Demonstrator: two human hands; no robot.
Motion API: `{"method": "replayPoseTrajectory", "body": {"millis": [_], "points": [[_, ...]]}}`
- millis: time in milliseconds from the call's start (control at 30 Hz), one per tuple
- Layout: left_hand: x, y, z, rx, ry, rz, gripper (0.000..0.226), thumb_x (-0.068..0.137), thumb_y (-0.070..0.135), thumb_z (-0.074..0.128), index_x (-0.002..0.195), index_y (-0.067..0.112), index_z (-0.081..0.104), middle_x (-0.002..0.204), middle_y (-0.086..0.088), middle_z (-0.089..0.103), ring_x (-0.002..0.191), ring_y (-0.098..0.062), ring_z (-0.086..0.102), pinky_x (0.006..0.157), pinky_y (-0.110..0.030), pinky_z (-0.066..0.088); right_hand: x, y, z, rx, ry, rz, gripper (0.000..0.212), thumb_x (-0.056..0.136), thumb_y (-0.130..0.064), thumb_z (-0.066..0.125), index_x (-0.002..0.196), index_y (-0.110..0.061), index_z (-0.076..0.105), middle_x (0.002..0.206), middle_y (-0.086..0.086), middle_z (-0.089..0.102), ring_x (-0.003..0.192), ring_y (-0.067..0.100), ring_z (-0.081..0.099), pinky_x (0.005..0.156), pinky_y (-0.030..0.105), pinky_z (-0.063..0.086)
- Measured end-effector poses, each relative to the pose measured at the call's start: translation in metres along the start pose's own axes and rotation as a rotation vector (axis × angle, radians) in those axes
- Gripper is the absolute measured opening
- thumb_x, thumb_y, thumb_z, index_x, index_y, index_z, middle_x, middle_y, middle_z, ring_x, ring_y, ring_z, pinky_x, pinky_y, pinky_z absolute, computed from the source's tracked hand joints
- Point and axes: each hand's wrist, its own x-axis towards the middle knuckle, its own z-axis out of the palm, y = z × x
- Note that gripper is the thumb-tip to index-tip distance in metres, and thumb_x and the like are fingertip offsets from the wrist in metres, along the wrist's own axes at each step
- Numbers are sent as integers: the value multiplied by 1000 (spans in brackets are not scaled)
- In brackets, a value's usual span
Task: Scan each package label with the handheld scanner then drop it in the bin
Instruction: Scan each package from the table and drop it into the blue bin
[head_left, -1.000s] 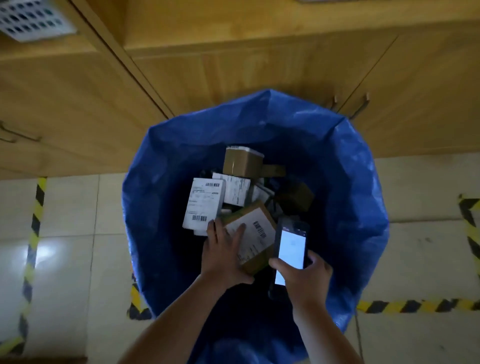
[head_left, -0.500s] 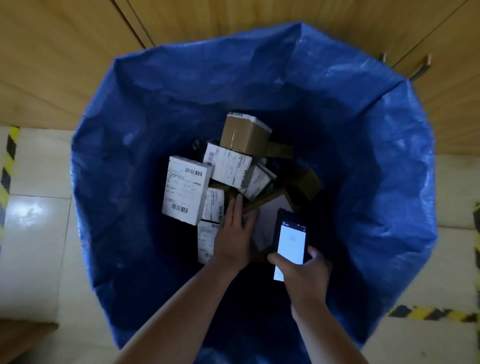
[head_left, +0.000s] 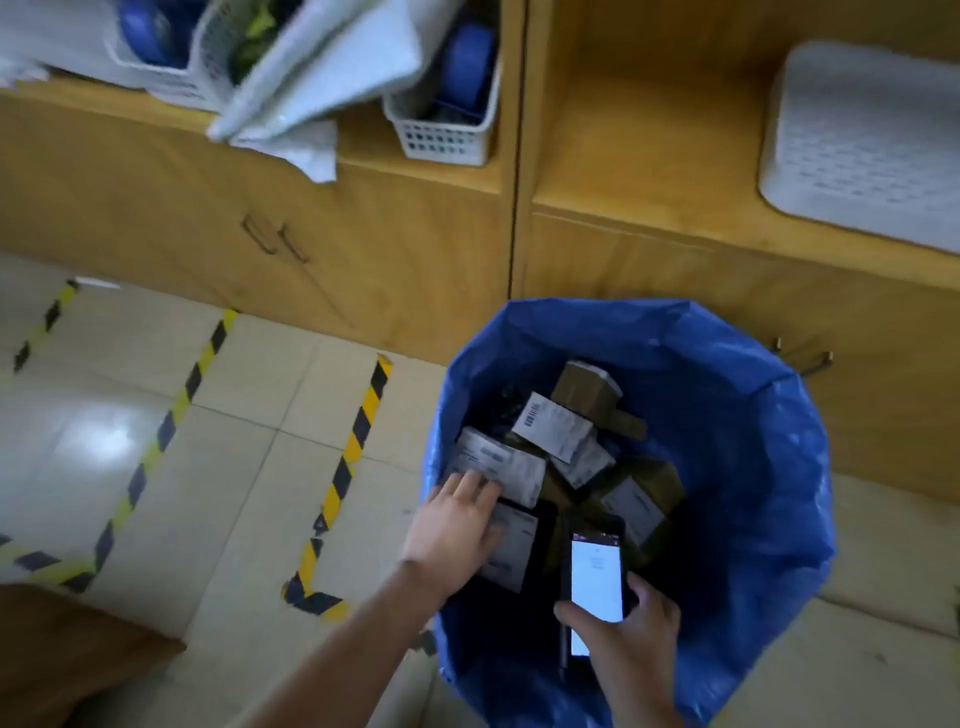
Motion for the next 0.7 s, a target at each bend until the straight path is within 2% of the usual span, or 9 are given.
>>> {"method": "replayPoseTrajectory", "body": {"millis": [133, 200, 333, 500, 600, 700], "points": [[-82, -47, -51, -78, 129, -50, 42, 94, 40, 46, 135, 26, 44, 131, 4, 45, 120, -19, 46, 93, -33, 44, -74, -40, 22, -15, -66, -86, 81, 49, -13, 89, 121, -7, 52, 120, 10, 40, 115, 23, 42, 102, 36, 37], [-132, -75, -76, -101, 185, -110, 41, 96, 42, 43, 135, 29, 42, 130, 6, 45, 117, -18, 48, 88, -33, 47, -116, -57, 39, -56, -107, -144, 78, 47, -14, 89, 117, -8, 55, 118, 13, 45, 115, 24, 42, 101, 37, 39], [-251, -135, -117, -165, 299, -314, 40, 96, 43, 44, 134, 32, 42, 124, 9, 47, 112, -16, 53, 83, -30, 45, -211, -88, 86, -168, -214, -258, 70, 45, -19, 87, 107, -9, 56, 109, 13, 55, 110, 28, 51, 96, 44, 46], [-414, -215, -142, -257, 446, -586, 36, 97, 40, 43, 131, 31, 47, 120, 12, 52, 115, -8, 51, 86, -27, 45, -340, -116, 168, -331, -353, -580, 59, 43, -15, 85, 97, -7, 61, 94, 9, 52, 99, 26, 52, 84, 35, 47], [-508, -259, -149, -280, 537, -751, 33, 97, 36, 41, 128, 31, 48, 119, 12, 53, 116, -8, 50, 86, -25, 43, -418, -132, 225, -452, -512, -690, 64, 45, -21, 84, 102, -14, 55, 102, 5, 48, 102, 22, 50, 85, 30, 42], [-591, -294, -150, -293, 621, -931, 30, 98, 34, 39, 124, 25, 50, 121, 8, 52, 115, -13, 51, 88, -28, 44, -485, -140, 276, -522, -668, -800, 68, 48, -19, 84, 108, -13, 54, 109, 3, 42, 99, 17, 50, 82, 29, 41]]}}
